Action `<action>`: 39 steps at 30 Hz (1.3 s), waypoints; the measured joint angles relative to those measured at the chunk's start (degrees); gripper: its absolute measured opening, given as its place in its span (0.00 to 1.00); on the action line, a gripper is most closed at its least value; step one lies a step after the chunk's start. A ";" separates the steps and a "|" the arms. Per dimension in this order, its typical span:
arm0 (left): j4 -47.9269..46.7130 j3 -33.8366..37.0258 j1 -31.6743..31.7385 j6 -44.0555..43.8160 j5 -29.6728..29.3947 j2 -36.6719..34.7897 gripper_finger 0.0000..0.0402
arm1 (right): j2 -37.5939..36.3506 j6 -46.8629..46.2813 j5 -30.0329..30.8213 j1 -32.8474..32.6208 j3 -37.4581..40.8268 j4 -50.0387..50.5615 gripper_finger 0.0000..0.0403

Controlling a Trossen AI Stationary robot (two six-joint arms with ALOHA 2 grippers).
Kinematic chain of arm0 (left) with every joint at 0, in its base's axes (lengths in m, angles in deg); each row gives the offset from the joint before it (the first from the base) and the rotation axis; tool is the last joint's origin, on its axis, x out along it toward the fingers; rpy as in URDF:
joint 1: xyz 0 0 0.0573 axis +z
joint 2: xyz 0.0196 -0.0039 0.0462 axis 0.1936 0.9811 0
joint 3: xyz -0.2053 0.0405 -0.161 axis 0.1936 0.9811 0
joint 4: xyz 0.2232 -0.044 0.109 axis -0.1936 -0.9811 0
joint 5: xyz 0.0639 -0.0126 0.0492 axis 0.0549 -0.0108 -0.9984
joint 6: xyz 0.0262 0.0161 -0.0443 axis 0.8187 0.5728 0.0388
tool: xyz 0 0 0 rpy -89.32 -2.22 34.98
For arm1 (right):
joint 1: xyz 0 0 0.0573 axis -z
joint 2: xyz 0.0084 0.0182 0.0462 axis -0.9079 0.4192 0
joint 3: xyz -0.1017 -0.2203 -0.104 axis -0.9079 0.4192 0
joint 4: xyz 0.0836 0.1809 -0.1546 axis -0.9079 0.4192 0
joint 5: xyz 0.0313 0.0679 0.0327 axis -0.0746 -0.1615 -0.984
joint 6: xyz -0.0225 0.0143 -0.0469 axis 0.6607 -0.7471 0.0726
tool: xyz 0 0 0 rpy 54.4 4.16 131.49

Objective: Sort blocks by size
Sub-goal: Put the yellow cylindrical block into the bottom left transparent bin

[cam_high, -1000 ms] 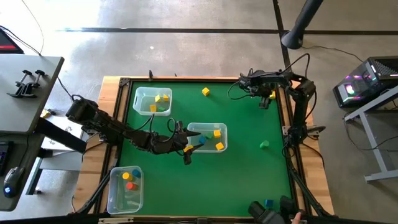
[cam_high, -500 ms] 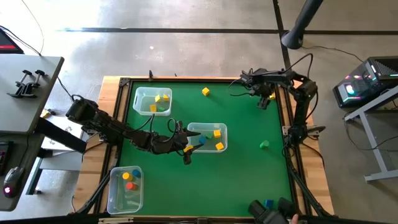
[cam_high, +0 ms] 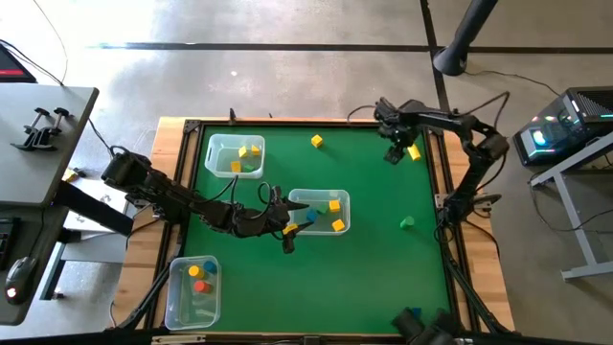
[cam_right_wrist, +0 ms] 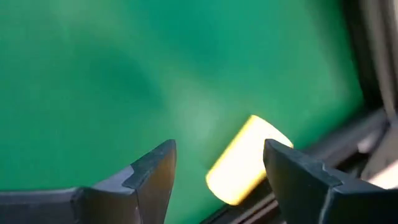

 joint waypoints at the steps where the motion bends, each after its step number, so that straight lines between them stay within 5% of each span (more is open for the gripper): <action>1: -0.02 0.01 0.00 0.00 0.00 0.02 0.54 | -0.47 -2.57 0.07 0.99 -0.02 -0.01 0.59; 8: 0.02 0.00 0.00 0.04 0.00 0.02 0.54 | -0.46 -7.77 0.65 6.44 0.04 0.75 0.59; 20: -0.31 0.00 -0.05 0.00 0.00 0.01 0.54 | 1.31 -8.06 -3.94 6.20 0.04 -1.37 0.57; 33: -0.39 0.00 -0.26 0.00 0.00 0.00 0.54 | 2.35 -5.41 -9.33 5.58 -0.02 -0.83 0.27; 39: -0.39 0.00 -0.26 0.00 0.00 0.00 0.54 | 2.25 -3.39 -9.13 4.77 -0.12 -0.67 0.23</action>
